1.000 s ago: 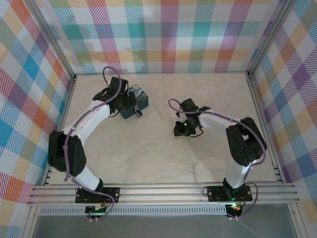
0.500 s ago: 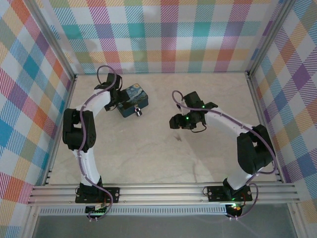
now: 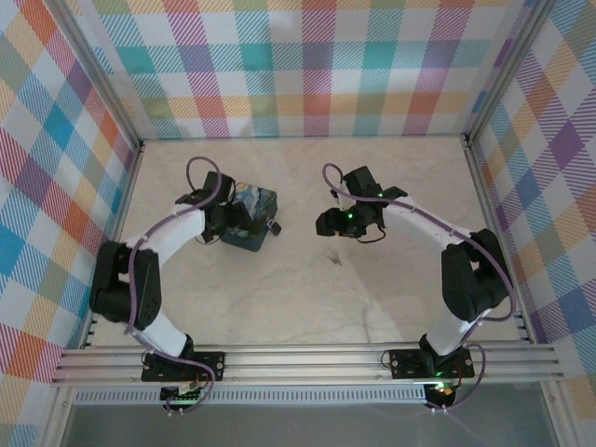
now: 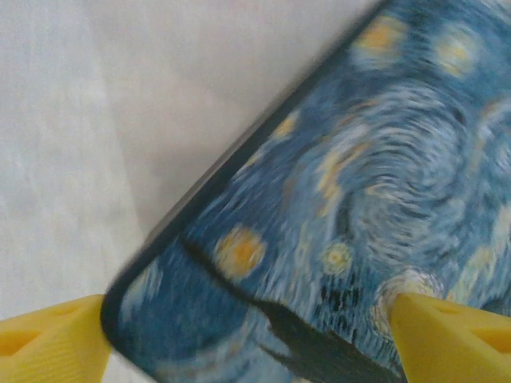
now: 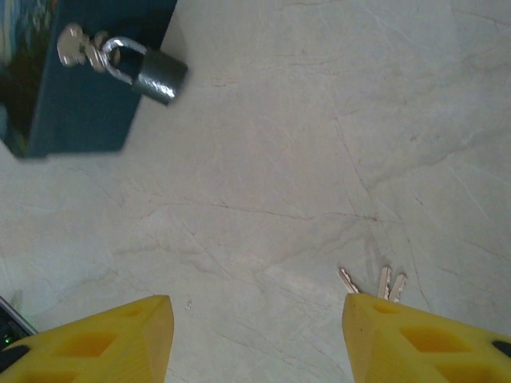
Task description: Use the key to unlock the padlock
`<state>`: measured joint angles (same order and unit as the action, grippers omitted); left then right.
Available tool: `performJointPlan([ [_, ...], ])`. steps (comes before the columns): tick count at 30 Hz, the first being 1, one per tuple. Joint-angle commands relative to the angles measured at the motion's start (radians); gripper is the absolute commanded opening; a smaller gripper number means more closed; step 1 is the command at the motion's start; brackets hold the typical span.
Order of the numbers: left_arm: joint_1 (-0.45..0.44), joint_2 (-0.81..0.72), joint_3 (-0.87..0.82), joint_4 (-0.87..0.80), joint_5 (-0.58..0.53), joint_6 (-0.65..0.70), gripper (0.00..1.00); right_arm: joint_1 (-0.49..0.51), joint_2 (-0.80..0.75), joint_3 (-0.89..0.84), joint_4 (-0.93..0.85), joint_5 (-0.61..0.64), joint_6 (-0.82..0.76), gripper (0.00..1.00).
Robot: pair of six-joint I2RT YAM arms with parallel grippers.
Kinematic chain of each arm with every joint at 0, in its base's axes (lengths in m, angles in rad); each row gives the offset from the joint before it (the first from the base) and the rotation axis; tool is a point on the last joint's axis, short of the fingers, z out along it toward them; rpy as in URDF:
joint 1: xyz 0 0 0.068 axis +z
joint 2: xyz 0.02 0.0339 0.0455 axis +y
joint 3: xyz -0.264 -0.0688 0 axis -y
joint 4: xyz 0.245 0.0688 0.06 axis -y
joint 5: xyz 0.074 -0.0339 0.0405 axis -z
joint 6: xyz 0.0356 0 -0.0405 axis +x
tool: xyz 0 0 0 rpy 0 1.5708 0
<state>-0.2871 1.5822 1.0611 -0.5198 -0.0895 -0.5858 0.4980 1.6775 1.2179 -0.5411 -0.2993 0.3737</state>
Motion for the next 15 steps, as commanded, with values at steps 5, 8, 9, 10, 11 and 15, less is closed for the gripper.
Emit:
performJointPlan([
  [5, -0.089, -0.231, -0.168, -0.157, -0.011, -0.140, 0.88, -0.006, 0.043, 0.003, -0.023, 0.016, 0.008, 0.53],
  [8, -0.090, -0.290, -0.135, -0.203, -0.029, -0.116, 0.89, -0.007, 0.061, -0.009, -0.056, 0.048, 0.001, 0.47],
  [9, -0.089, -0.303, -0.111, -0.221, -0.030, -0.089, 0.90, -0.007, 0.063, -0.017, -0.056, 0.047, -0.001, 0.45],
  [10, -0.089, -0.307, -0.082, -0.238, -0.031, -0.064, 0.90, -0.007, 0.061, -0.028, -0.046, 0.040, 0.000, 0.44],
  [11, -0.089, -0.301, -0.044, -0.260, -0.039, -0.039, 0.91, -0.007, 0.057, -0.039, -0.033, 0.029, 0.002, 0.44],
  [15, -0.078, -0.235, 0.047, -0.301, -0.049, 0.016, 0.92, 0.003, 0.042, -0.037, 0.037, -0.048, 0.005, 0.44],
])
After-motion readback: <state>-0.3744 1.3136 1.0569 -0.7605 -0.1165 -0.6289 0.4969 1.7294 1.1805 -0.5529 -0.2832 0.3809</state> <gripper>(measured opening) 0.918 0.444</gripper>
